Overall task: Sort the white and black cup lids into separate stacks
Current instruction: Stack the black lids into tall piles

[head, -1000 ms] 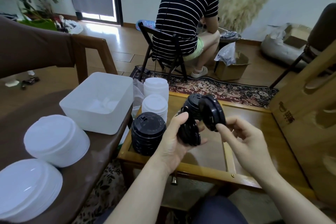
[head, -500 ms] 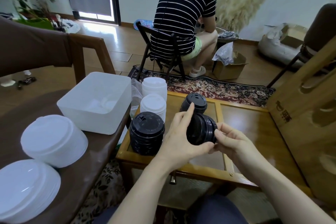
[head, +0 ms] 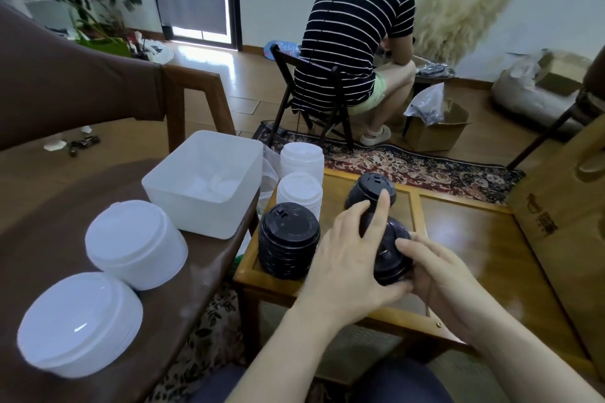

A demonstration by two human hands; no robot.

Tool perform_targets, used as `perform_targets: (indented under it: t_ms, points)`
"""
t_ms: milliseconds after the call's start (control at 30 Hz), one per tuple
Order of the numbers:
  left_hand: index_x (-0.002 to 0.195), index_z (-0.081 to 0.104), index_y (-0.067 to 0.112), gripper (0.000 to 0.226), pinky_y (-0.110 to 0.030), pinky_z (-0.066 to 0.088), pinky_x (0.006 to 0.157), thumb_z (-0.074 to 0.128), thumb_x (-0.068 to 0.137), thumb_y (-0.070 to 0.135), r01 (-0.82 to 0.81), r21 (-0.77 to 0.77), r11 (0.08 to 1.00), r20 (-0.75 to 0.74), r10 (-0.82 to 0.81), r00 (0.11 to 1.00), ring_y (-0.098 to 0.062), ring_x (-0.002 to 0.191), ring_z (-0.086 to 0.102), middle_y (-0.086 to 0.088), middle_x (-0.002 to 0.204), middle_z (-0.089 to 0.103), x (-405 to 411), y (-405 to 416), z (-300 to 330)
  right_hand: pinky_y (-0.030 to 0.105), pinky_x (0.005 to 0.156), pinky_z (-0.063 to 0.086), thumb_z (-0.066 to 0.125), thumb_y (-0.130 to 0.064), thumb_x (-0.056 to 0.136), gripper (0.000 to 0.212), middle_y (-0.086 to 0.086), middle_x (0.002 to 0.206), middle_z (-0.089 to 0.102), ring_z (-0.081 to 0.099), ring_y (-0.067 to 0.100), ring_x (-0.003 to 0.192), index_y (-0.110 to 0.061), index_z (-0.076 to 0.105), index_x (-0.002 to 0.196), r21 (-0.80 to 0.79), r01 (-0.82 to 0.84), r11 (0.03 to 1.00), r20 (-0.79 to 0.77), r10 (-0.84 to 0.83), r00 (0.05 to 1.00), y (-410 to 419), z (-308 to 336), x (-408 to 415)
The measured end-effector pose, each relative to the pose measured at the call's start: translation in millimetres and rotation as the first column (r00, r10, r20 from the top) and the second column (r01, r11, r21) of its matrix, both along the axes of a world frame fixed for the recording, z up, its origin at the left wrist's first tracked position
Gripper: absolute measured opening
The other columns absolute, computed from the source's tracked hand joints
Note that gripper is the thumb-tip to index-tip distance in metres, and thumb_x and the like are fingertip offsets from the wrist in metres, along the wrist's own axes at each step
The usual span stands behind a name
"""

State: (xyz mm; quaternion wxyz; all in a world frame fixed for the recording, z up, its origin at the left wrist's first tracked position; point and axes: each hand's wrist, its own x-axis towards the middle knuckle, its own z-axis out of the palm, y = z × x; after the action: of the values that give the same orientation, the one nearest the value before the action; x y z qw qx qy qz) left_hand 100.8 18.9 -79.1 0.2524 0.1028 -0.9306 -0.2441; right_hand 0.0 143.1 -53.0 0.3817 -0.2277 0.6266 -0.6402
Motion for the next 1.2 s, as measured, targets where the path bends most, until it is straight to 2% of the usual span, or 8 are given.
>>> perform_targets:
  t_ms: [100,233,367,467,600,733,900,1200]
  points:
    - [0.159,0.016,0.031,0.099,-0.034,0.037,0.113,0.066,0.078,0.059,0.017,0.106,0.994,-0.091,-0.007,0.996,-0.014,0.140,0.031,0.002,0.149,0.032,17.1,-10.6,11.1,0.041,0.081,0.056,0.055,-0.023,0.088,0.041,0.022,0.116,0.067,0.066,0.035,0.105,-0.003,0.060,0.123,-0.092,-0.054,0.994,0.099,0.063,0.993,-12.1,10.7,4.8]
    - [0.150,0.043,0.027,0.081,-0.033,0.039,0.113,0.067,0.077,0.056,-0.052,0.099,0.994,-0.125,0.064,0.990,-0.012,0.136,0.035,0.003,0.143,0.036,40.1,-44.9,22.0,0.032,0.073,0.060,0.056,-0.017,0.089,0.034,0.018,0.113,0.070,0.068,0.026,0.099,-0.008,0.063,0.122,-0.151,-0.112,0.982,0.096,0.128,0.987,-45.6,21.1,17.2]
    - [0.148,0.043,0.032,0.080,-0.027,0.033,0.115,0.080,0.078,0.043,-0.162,0.229,0.960,-0.032,0.174,0.984,-0.010,0.136,0.033,0.007,0.141,0.036,53.1,-81.2,26.2,0.024,0.067,0.049,0.061,-0.022,0.093,0.028,0.007,0.110,0.071,0.063,0.020,0.093,-0.017,0.066,0.120,0.010,-0.060,0.998,-0.180,0.061,0.982,-83.9,22.1,21.0]
    - [0.149,0.041,0.033,0.081,-0.028,0.031,0.115,0.079,0.078,0.046,-0.203,0.197,0.959,0.048,0.198,0.979,-0.009,0.136,0.033,0.007,0.142,0.036,54.5,-95.1,24.5,0.016,0.068,0.039,0.059,-0.028,0.095,0.024,-0.008,0.106,0.069,0.059,0.005,0.092,-0.022,0.068,0.116,0.106,-0.026,0.994,-0.274,0.054,0.960,-100.3,19.8,20.2]
    - [0.151,0.036,0.036,0.081,-0.033,0.028,0.115,0.071,0.081,0.056,-0.233,0.086,0.969,0.189,0.214,0.958,-0.015,0.141,0.029,0.006,0.155,0.028,48.7,-99.4,16.0,0.018,0.072,0.039,0.055,-0.035,0.096,0.021,-0.015,0.105,0.067,0.055,-0.004,0.097,-0.025,0.070,0.107,0.165,-0.003,0.986,-0.279,0.050,0.959,-107.3,10.7,18.8]
    - [0.153,0.030,0.038,0.091,-0.037,0.031,0.117,0.073,0.077,0.061,-0.192,0.129,0.973,0.245,0.157,0.957,-0.014,0.146,0.023,0.008,0.159,0.020,45.7,-100.7,9.2,0.023,0.077,0.046,0.060,-0.036,0.094,0.028,-0.008,0.111,0.068,0.061,0.007,0.103,-0.022,0.066,0.118,0.198,-0.005,0.980,-0.266,0.058,0.962,-106.7,1.1,17.5]
    - [0.155,0.021,0.041,0.092,-0.032,0.031,0.113,0.072,0.080,0.055,-0.131,-0.057,0.990,0.296,0.142,0.945,-0.015,0.147,0.017,0.006,0.159,0.015,44.8,-97.0,7.9,0.041,0.093,0.055,0.066,-0.027,0.091,0.032,0.000,0.111,0.071,0.067,0.016,0.103,-0.018,0.063,0.121,0.174,-0.021,0.985,-0.180,0.053,0.982,-105.6,-4.4,11.9]
    - [0.157,0.017,0.039,0.088,-0.032,0.027,0.116,0.066,0.086,0.057,-0.101,-0.072,0.992,0.259,0.116,0.959,-0.014,0.149,0.012,0.005,0.163,0.010,51.0,-94.4,-5.9,0.034,0.088,0.057,0.063,-0.025,0.093,0.028,-0.003,0.112,0.070,0.068,0.011,0.101,-0.020,0.063,0.121,0.203,-0.067,0.977,-0.183,0.105,0.977,-101.8,-10.5,11.4]
